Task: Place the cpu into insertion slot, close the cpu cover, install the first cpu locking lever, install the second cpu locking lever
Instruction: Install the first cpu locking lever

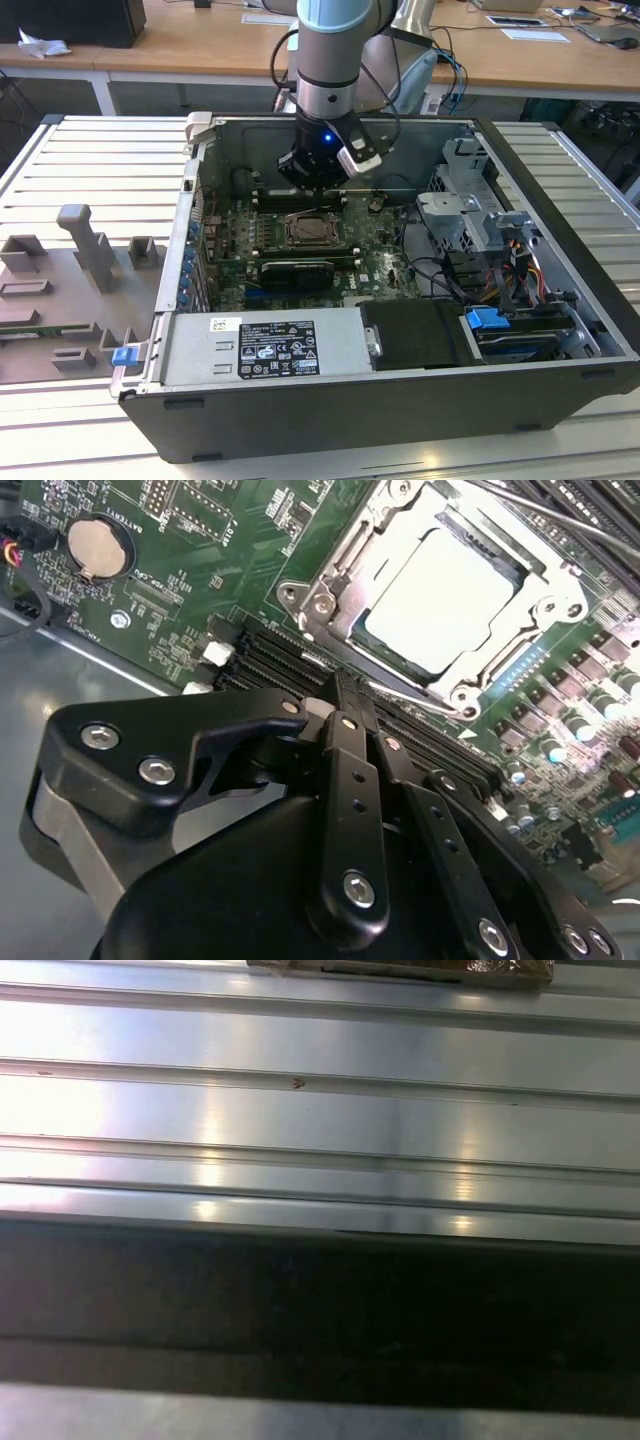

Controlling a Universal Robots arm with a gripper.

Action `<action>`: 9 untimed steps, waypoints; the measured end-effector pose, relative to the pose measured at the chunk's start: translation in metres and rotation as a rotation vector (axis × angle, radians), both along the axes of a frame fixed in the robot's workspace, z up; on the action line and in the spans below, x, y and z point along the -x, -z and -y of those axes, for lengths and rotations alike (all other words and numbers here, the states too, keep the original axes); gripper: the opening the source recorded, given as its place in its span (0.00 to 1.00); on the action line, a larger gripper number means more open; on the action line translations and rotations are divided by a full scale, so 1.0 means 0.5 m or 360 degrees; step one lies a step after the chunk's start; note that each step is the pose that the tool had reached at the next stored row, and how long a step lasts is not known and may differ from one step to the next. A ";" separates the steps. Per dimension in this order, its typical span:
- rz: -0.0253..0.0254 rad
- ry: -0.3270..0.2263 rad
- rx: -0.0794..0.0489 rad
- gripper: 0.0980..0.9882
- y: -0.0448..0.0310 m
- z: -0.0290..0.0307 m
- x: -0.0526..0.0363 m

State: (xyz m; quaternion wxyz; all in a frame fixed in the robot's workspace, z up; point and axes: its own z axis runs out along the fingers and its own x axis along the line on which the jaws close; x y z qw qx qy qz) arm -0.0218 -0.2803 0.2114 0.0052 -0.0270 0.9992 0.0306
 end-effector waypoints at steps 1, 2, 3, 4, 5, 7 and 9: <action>0.00000 0.0000 0.0000 0.01 0.002 0.000 -0.001; 0.00001 0.0000 0.0000 0.01 0.005 0.000 -0.002; 0.00002 0.0000 0.0000 0.01 0.006 0.000 -0.002; 0.00002 0.0000 0.0001 0.01 0.008 0.000 -0.002; 0.00001 0.0000 0.0002 0.01 0.010 0.000 -0.002; -0.00002 0.0000 0.0009 0.01 0.014 0.000 -0.002; -0.00006 0.0000 0.0015 0.01 0.016 0.000 -0.002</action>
